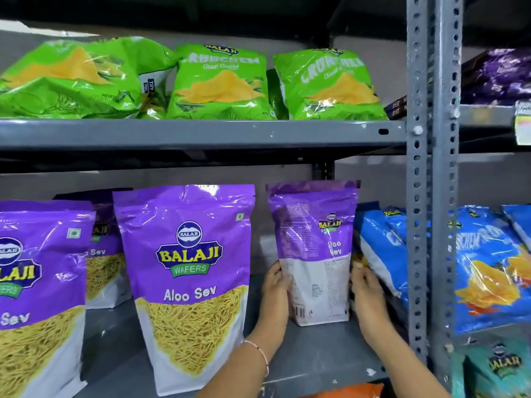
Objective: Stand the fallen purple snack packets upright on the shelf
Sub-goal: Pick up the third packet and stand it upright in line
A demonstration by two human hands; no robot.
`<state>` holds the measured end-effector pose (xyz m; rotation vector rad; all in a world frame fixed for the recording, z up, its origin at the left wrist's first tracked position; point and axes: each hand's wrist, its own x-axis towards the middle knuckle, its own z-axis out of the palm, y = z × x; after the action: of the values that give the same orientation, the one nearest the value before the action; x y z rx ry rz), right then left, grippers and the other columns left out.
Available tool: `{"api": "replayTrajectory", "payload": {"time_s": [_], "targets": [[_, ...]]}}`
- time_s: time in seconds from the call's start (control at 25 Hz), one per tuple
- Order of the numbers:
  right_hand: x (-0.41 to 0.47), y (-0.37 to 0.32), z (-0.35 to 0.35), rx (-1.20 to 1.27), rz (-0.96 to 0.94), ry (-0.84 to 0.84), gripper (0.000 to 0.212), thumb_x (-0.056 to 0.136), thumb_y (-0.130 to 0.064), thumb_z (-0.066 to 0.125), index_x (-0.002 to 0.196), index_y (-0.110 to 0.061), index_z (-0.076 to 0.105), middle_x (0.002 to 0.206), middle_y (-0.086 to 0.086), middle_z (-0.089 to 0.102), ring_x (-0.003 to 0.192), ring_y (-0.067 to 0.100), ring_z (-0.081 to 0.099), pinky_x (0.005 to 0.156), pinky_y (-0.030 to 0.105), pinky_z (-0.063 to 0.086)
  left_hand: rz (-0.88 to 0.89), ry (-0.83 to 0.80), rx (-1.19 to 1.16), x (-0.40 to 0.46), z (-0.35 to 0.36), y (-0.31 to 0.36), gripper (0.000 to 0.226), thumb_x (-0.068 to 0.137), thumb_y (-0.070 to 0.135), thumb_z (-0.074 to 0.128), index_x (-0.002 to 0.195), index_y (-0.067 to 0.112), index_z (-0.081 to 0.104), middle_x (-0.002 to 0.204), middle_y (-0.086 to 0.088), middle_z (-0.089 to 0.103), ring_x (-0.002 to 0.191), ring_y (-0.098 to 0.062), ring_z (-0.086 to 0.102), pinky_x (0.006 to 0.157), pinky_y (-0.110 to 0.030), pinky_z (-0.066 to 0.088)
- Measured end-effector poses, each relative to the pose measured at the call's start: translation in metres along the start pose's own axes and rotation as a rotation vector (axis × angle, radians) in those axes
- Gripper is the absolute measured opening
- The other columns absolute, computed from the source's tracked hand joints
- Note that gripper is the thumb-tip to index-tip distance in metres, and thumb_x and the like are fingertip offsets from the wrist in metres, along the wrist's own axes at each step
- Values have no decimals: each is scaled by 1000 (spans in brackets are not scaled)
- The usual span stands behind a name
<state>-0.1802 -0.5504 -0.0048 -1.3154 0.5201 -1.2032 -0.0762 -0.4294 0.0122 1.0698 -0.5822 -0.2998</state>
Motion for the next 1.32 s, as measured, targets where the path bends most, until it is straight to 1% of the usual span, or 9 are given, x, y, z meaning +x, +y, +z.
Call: {"api": "replayTrajectory", "payload": {"time_s": [0.12, 0.28, 0.4, 0.64, 0.76, 0.84, 1.0, 1.2, 1.32], "targets": [[17, 6, -2, 227, 159, 36, 19, 95, -27, 58, 99, -16, 72, 115, 13, 73, 106, 26, 67, 102, 49, 48, -67, 245, -178, 6, 12, -4, 18, 95, 2, 55, 85, 15, 63, 85, -7, 66, 77, -20, 59, 65, -23, 48], [18, 4, -2, 221, 158, 101, 13, 92, -16, 63, 84, -14, 72, 92, 2, 77, 84, 17, 64, 83, 36, 51, -32, 291, -216, 8, 16, -9, 24, 92, -5, 56, 80, 15, 61, 76, -4, 63, 64, -13, 54, 51, -11, 46], [22, 6, -3, 257, 175, 174, 13, 91, -16, 64, 81, -14, 72, 83, -3, 76, 87, 20, 64, 85, 37, 50, -57, 295, -297, 9, 13, -9, 27, 92, -8, 56, 77, 14, 60, 70, -2, 60, 57, -9, 51, 46, -9, 44], [24, 11, -4, 234, 153, 142, 13, 92, -22, 63, 86, -16, 73, 96, 4, 75, 93, 23, 66, 98, 48, 49, -22, 294, -306, 4, 14, -8, 24, 92, -5, 57, 80, 15, 60, 74, -2, 62, 64, -14, 54, 50, -11, 47], [21, 7, -4, 218, 190, 84, 26, 95, -40, 54, 93, -21, 72, 104, 3, 75, 100, 21, 69, 96, 45, 52, 112, 321, -14, -8, 14, -4, 25, 83, 16, 76, 94, 14, 54, 81, 6, 58, 70, -11, 54, 62, -16, 48], [16, 2, -3, 250, 233, 39, 39, 99, -48, 38, 92, -22, 66, 99, 2, 71, 91, 16, 66, 82, 36, 51, 202, 299, 207, -17, 15, -7, 43, 69, 31, 87, 89, 16, 52, 78, 8, 53, 67, -10, 52, 66, -22, 45], [16, 0, -5, 259, 240, 136, 59, 98, -58, 28, 111, -11, 61, 109, 10, 67, 82, 18, 64, 70, 34, 48, 196, 246, 275, -17, 12, -10, 37, 72, 33, 84, 67, 18, 51, 60, -4, 57, 51, -12, 49, 58, -27, 44], [17, 2, -4, 189, 233, 111, 71, 92, -69, 24, 125, -13, 52, 110, 11, 67, 34, 17, 55, 64, 35, 46, 87, 265, 309, -14, 10, -15, 23, 89, 39, 64, 77, 21, 55, 72, 1, 65, 66, -20, 60, 66, -31, 45], [15, -1, -1, 140, 208, 92, 66, 92, -69, 24, 121, -15, 50, 88, 14, 74, 29, 18, 40, 50, 29, 38, 16, 108, 283, -19, 17, -15, 45, 76, 60, 69, 89, 18, 59, 81, 3, 65, 77, -20, 63, 76, -33, 51]]}}
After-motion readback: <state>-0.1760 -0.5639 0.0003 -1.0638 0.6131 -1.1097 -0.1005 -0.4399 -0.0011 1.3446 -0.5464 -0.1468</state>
